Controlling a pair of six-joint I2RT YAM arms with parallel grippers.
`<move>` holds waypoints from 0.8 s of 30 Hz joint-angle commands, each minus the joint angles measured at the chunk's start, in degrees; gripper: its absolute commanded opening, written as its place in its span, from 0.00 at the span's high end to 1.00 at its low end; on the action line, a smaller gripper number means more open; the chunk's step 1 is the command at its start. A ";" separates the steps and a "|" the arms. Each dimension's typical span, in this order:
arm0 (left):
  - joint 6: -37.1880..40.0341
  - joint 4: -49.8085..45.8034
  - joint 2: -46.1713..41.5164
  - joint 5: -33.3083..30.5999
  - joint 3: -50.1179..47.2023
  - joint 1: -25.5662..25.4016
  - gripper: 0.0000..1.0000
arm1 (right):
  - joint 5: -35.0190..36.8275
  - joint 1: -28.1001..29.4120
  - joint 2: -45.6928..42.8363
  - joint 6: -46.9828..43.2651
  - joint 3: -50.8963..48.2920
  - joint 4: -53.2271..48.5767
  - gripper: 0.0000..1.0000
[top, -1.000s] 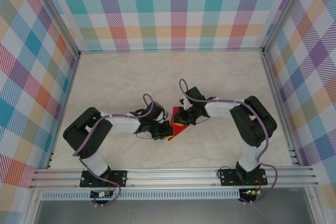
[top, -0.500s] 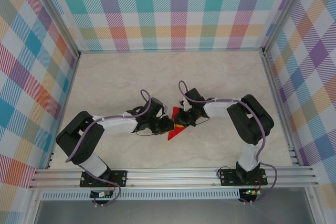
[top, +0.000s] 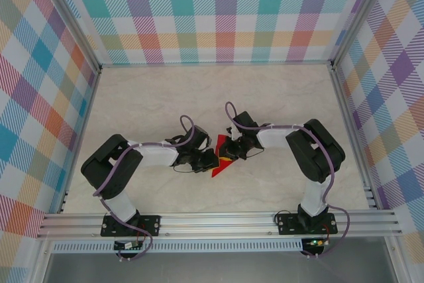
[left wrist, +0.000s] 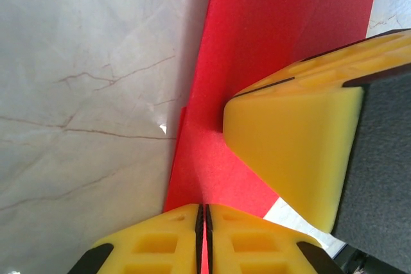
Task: Fold a paper plane with a square sheet of paper (pick it up from the middle)
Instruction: Fourth fold the wing at the center of the table.
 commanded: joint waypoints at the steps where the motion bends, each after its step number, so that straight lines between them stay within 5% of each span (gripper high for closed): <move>1: 0.33 -2.20 0.50 2.49 -0.85 -0.30 0.89 | 3.71 0.44 3.31 -1.08 -1.46 -1.90 0.90; 24: 2.31 -12.19 -0.71 -0.14 -2.53 -1.34 0.93 | 4.67 0.44 4.70 -0.71 -1.03 -2.82 0.91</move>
